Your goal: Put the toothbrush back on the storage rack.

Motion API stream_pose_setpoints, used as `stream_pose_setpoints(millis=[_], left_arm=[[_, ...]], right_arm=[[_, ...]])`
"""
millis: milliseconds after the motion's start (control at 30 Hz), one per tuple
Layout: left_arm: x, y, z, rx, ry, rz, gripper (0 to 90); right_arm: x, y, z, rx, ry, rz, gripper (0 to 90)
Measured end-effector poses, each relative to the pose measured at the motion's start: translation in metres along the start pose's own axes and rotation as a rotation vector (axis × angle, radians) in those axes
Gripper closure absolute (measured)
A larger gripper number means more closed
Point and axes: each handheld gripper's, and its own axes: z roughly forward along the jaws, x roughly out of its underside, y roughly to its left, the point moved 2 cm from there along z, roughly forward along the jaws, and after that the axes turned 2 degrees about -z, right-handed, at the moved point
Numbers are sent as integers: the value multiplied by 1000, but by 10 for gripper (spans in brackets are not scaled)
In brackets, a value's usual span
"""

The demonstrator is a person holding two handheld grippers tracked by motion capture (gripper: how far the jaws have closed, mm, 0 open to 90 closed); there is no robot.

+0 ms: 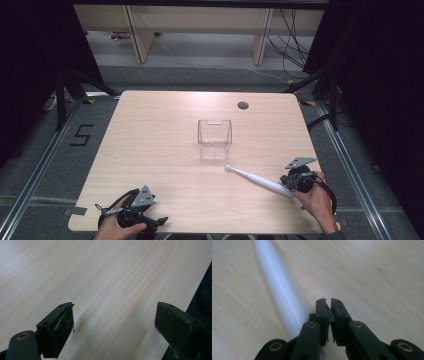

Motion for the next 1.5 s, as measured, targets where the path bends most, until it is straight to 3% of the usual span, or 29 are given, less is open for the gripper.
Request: stream_pose_setpoints(millis=[400,533,567,600,700,833,933,1133,1267,1500], left_arm=[[0,0,0,-3,9,-1,149],[0,1,0,-1,10,14,149],[0,1,0,-1,9,12,149],[0,1,0,-2,8,10,149],[0,1,0,-2,7,8,149],[0,2,0,-3,8,7,149],[0,2,0,-4,6,9,149],[0,2,0,-5,7,9,149],[-1,3,0,-2,13,11,149],[-2,2,1,1,8,15,149]], right_arm=[[0,4,-9,9,-10,-42,810],[-4,4,-16,8,-18,-30,763],[-7,6,-20,-1,-16,-5,729],[-10,4,-20,-1,-22,-35,704],[-17,7,-22,-25,-11,-65,663],[-29,15,-24,-52,-12,-65,605],[-36,20,-23,-79,26,-71,581],[-46,26,-15,-83,78,-75,563],[-52,28,-6,-106,165,-113,558],[-62,30,5,-125,209,-137,567]])
